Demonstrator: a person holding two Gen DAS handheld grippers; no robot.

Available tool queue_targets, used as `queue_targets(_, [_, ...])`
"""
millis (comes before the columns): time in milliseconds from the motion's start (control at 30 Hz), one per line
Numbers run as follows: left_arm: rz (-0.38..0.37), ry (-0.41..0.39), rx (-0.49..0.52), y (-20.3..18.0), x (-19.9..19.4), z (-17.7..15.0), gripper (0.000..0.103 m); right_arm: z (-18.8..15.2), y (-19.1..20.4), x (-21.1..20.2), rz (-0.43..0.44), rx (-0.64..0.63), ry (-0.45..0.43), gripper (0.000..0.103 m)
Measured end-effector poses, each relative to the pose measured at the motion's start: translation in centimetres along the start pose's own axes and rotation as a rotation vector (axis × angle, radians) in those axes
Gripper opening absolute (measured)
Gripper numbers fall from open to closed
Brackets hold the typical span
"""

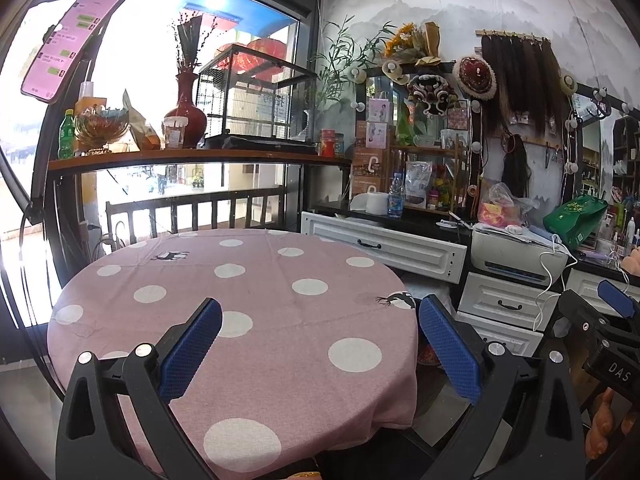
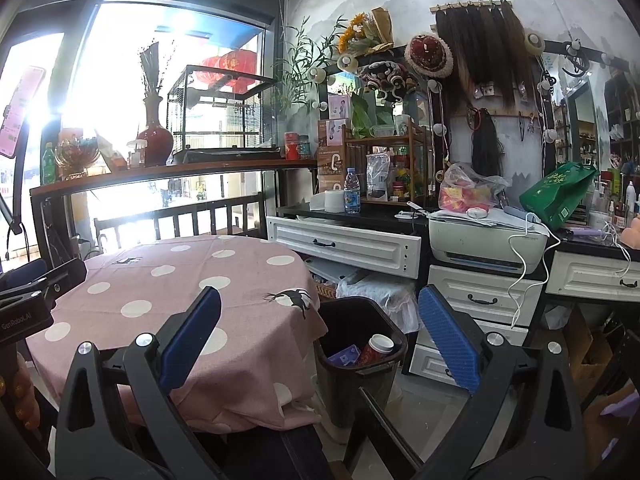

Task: Collect trash

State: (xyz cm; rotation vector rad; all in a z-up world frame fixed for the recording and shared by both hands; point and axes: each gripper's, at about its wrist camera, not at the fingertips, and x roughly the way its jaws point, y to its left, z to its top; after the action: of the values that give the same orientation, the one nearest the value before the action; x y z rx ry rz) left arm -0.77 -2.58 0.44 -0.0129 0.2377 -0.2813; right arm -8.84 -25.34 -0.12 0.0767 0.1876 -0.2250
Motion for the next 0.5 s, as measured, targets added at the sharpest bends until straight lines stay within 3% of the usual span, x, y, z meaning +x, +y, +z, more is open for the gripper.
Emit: queue_targets(500, [-0.003,0.002,0.006,0.3,0.23,-0.32,0.098,-0.03,-0.12,0.16,0.003,-0.003,0.007,0.097])
